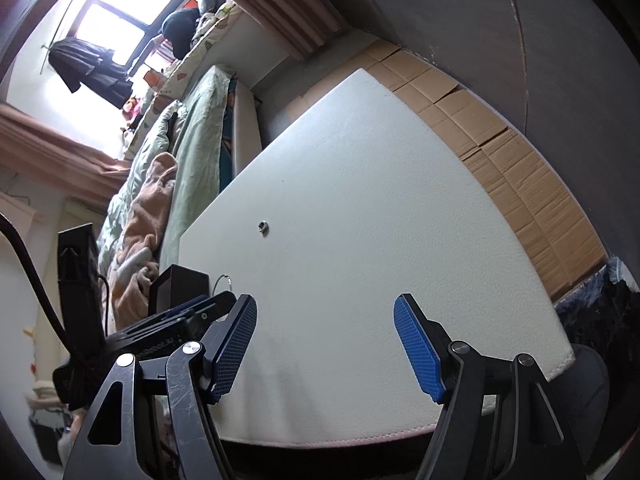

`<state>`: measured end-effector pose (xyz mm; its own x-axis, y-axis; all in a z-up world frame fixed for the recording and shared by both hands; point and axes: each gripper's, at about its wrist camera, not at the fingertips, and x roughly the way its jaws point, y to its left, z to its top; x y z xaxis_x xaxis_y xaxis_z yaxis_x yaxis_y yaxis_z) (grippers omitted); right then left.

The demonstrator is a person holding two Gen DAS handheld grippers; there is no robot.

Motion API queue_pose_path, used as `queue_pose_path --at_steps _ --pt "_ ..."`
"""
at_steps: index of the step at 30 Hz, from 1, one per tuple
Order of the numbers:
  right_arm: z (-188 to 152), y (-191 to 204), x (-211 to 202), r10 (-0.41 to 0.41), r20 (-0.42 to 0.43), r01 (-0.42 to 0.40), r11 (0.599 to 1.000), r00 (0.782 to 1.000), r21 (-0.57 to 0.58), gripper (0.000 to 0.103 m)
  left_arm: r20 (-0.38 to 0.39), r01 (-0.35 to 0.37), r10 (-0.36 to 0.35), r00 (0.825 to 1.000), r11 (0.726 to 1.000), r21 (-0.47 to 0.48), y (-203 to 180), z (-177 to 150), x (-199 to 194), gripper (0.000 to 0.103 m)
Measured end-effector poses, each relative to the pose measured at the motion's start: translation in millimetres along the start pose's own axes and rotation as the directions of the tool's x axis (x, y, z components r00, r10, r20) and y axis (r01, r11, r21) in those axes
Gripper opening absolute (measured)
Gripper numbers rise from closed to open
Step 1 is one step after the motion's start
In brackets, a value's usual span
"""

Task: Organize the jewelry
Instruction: 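Lower the hoop into the box with the left gripper while the right grasps the small silver ring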

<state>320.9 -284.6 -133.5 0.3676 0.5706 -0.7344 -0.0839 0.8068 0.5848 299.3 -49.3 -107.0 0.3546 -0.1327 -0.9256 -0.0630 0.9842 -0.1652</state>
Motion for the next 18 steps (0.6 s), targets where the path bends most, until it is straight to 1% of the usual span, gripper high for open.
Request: queue_pose_path --at_steps 5,9,13,18 --pt "12.0 27.6 20.3 0.006 -0.04 -0.009 0.998 0.999 -0.061 0.071 0.044 0.012 -0.01 0.999 0.998 -0.057 23.3 4.7 -22.6 0.051" --pt "26.2 50.1 37.6 0.028 -0.084 -0.037 0.994 0.996 -0.104 0.071 0.075 0.017 -0.009 0.997 0.994 -0.112 43.8 6.4 -34.8 0.051" --pt "40.7 72.0 54.2 -0.011 -0.106 -0.007 0.986 0.994 -0.167 0.07 0.094 0.016 -0.002 0.996 0.987 -0.157 68.2 8.5 -42.9 0.051" --pt "52.4 91.9 79.4 -0.096 -0.14 0.059 0.966 0.985 -0.251 0.058 0.104 0.012 0.01 0.995 0.977 -0.211 94.4 7.4 -49.7 0.051"
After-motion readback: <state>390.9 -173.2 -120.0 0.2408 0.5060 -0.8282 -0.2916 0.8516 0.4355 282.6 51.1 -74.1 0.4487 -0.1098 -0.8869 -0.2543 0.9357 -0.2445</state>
